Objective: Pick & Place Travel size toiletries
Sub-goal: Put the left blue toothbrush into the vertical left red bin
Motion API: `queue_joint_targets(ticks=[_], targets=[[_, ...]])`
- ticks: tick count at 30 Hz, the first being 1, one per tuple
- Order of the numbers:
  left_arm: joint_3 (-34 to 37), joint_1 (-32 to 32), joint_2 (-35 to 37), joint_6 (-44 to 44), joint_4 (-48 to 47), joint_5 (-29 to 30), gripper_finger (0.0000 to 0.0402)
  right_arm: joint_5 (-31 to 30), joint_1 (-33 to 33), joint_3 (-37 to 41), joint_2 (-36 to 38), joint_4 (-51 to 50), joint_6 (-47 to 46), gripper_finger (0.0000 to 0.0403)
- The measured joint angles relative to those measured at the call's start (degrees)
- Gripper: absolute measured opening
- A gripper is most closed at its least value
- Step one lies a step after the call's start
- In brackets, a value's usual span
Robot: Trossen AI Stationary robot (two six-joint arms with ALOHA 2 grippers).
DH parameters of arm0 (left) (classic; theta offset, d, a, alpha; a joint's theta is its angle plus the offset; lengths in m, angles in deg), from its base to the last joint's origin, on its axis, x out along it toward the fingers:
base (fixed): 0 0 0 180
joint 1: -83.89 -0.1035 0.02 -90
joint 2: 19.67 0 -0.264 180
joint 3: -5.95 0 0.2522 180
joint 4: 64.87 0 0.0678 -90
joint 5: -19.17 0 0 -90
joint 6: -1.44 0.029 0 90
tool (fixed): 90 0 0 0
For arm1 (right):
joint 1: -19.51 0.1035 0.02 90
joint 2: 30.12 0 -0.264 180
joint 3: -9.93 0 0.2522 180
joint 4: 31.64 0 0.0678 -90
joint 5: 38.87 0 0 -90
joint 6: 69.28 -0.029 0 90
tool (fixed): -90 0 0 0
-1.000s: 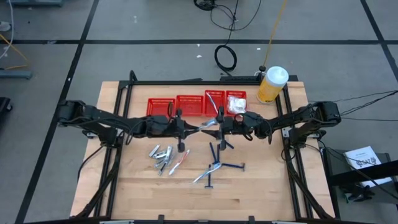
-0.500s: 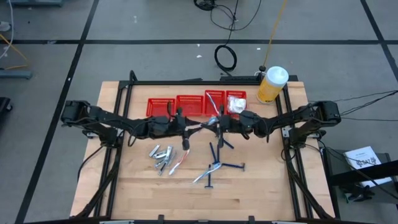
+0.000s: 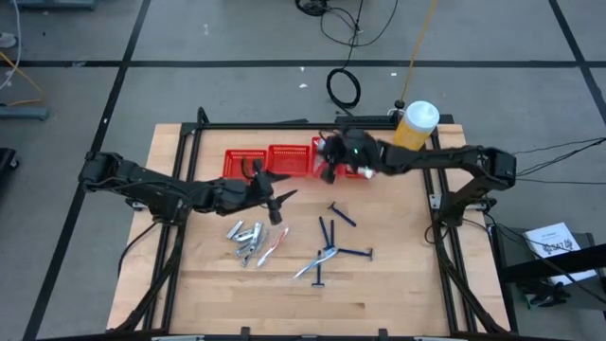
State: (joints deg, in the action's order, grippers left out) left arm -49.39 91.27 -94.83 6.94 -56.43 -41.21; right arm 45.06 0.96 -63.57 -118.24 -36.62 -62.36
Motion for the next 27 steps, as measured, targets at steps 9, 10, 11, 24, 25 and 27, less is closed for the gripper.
queue_joint_targets(ticks=[9,10,11,24,25,27], targets=[[0.02,-2.34,-0.46,-6.04,-8.85,0.69,0.0181,5.13,-6.82,-3.09,-0.83,-13.81,-1.89,0.0006],[0.02,-2.48,-0.46,-6.06,-9.07,0.71,0.0178,5.63,-6.93,-3.11,-1.59,-13.45,-1.96,0.0006],[0.02,-2.64,-0.47,-6.06,-9.20,0.62,0.0176,6.07,-6.94,-3.10,-2.04,-13.70,-2.23,0.0006],[0.02,-3.08,-0.47,-8.68,-11.93,0.45,0.0171,6.03,-6.06,-3.07,-3.87,-14.47,-3.14,0.0035],[0.02,-3.08,-0.48,-8.76,-12.07,0.47,0.0171,6.18,-6.06,-3.04,-3.96,-14.88,-3.03,0.0045],[0.02,-3.08,-0.48,-9.05,-12.13,0.47,0.0174,6.02,-6.09,-2.98,-3.92,-15.29,-2.96,0.0070]])
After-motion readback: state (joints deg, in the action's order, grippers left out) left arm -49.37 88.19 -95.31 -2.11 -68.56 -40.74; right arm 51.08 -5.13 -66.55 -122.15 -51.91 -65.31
